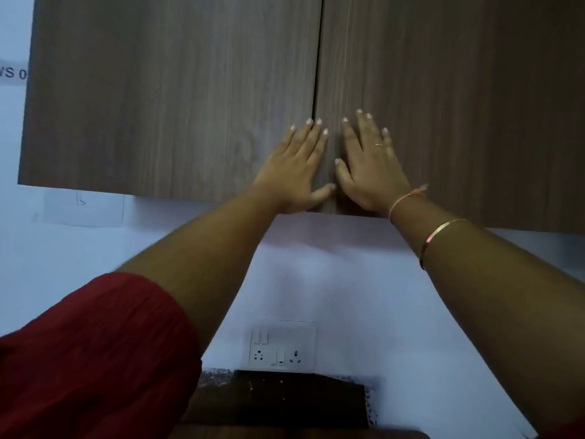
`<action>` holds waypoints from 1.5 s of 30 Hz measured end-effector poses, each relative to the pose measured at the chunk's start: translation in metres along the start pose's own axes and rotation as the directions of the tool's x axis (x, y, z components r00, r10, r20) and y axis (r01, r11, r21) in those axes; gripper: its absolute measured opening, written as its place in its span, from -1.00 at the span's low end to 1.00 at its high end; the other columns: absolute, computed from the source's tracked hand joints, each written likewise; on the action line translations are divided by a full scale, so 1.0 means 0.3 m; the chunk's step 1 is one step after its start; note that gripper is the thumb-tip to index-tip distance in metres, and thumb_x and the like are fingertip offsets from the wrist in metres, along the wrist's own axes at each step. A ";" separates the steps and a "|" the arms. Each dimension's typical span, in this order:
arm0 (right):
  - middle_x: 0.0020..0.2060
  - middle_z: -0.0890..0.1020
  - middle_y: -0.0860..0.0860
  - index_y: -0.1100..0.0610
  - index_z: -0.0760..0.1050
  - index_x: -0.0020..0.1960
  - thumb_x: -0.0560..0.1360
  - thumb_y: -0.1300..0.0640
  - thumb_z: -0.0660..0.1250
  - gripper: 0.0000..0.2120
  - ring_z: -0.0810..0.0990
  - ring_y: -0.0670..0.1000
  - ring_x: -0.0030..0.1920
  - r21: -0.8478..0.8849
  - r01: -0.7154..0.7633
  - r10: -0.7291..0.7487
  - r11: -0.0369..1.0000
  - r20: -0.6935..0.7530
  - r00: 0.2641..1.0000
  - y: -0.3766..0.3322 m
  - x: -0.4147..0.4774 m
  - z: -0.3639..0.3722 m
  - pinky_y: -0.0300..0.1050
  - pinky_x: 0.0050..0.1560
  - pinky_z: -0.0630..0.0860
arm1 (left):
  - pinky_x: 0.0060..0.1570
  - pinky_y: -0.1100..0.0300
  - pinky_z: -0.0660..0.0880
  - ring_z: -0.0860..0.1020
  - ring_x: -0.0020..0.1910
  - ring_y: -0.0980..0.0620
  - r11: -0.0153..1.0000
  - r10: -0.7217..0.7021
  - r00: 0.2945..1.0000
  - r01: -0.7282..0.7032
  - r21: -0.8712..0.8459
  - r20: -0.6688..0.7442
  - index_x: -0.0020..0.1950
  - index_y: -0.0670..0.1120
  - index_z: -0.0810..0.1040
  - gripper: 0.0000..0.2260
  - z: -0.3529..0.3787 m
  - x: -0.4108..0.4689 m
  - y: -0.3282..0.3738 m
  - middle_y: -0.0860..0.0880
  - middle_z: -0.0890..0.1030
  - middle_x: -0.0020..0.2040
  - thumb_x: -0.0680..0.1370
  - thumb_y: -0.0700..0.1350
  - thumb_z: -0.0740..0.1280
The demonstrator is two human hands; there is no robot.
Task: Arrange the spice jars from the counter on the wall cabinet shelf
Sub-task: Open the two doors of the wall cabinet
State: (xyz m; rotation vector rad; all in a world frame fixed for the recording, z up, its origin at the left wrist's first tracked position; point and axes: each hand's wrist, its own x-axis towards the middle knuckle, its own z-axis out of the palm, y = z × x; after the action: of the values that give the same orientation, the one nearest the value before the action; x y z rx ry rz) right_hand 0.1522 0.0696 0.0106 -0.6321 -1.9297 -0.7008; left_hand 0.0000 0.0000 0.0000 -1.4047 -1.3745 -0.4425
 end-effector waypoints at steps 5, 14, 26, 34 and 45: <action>0.56 -0.09 0.12 0.16 -0.07 0.56 0.55 -0.22 0.05 -0.26 -0.17 0.08 0.56 0.003 0.064 -0.064 0.998 0.073 0.995 0.076 -0.054 0.026 0.22 0.50 -0.19 | 0.50 -0.04 -0.20 -0.21 0.53 -0.14 0.988 0.042 0.991 -0.060 0.142 0.125 0.53 -0.25 -0.19 -0.04 0.052 -0.009 0.060 -0.24 -0.16 0.55 0.44 0.46 -0.04; 0.54 -0.25 0.10 0.11 -0.26 0.56 0.31 -0.42 0.29 0.14 -0.26 0.12 0.55 -0.242 0.130 -0.081 0.962 0.202 0.976 0.167 -0.105 0.091 0.52 0.35 -0.16 | 0.46 -0.13 -0.18 -0.17 0.51 -0.29 0.929 -0.114 0.990 0.078 0.362 0.079 0.51 -0.22 -0.30 -0.30 0.091 -0.007 0.177 -0.30 -0.20 0.53 0.62 0.00 0.12; 0.54 -0.27 0.12 0.04 -0.31 0.55 0.39 -0.21 0.34 0.04 -0.25 0.20 0.54 -0.180 0.093 -0.059 0.979 0.185 0.981 0.197 -0.146 0.062 0.53 0.34 0.00 | 0.44 -0.19 0.03 -0.12 0.47 -0.43 0.939 -0.293 0.953 0.269 0.216 0.083 0.51 -0.12 -0.34 -0.18 0.050 -0.037 0.257 -0.27 -0.28 0.52 0.56 -0.18 0.27; 0.52 -0.29 0.18 0.10 -0.34 0.54 0.41 -0.07 0.38 0.05 -0.25 0.27 0.52 -0.172 0.064 -0.022 0.983 0.234 0.972 0.155 -0.178 -0.058 0.45 0.39 0.06 | -0.20 0.12 0.50 0.44 -0.22 -0.03 0.949 -0.314 0.943 0.311 0.044 0.109 0.53 -0.06 -0.31 -0.13 -0.063 -0.064 0.304 -0.27 -0.38 0.48 0.51 -0.35 0.28; 0.55 -0.13 0.16 0.12 -0.13 0.57 0.48 0.28 0.24 -0.21 -0.03 0.17 0.55 -0.004 -0.129 0.120 0.992 0.396 0.910 0.076 -0.219 -0.296 0.15 0.46 0.20 | 0.30 -0.06 0.40 0.42 0.31 -0.16 0.507 -0.396 0.817 0.575 -0.642 0.419 0.46 0.00 -0.49 0.05 -0.252 -0.079 0.324 -0.18 0.29 0.45 0.48 -0.17 0.42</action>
State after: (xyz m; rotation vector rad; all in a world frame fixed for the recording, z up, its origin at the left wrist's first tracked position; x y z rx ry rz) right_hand 0.2485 0.0147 -0.0100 -0.9321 -2.2386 -0.4945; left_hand 0.1091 -0.0523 -0.0328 -1.7222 -1.9037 -1.4204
